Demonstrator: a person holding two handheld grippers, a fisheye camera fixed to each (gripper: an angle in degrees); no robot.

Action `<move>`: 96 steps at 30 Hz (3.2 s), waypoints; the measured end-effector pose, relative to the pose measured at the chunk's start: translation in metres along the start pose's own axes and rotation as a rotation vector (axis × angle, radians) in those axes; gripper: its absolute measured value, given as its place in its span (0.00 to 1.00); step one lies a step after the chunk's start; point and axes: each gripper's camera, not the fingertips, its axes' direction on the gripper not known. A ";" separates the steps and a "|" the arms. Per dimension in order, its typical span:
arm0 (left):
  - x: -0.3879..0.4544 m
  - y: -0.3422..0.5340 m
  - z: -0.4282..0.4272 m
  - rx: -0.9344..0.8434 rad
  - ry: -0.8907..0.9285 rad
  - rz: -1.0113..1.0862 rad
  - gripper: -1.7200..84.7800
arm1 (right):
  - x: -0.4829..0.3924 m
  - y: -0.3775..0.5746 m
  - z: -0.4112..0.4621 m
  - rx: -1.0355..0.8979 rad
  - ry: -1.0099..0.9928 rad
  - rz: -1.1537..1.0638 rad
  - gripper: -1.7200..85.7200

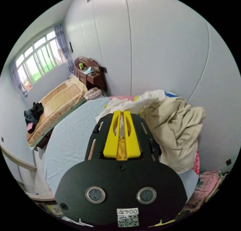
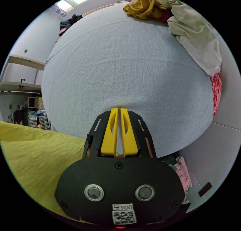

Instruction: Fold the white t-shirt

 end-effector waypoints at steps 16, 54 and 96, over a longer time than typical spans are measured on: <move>-0.109 0.206 -0.312 0.100 0.396 0.196 0.03 | -0.003 -0.001 0.000 -0.021 0.074 0.072 0.02; -0.174 0.501 -0.219 -0.113 0.385 0.141 0.04 | -0.045 0.030 0.058 0.032 0.133 0.299 0.12; -0.421 0.909 -0.206 -0.346 0.709 -0.362 0.06 | 0.020 -0.063 0.080 0.177 -0.763 0.083 0.17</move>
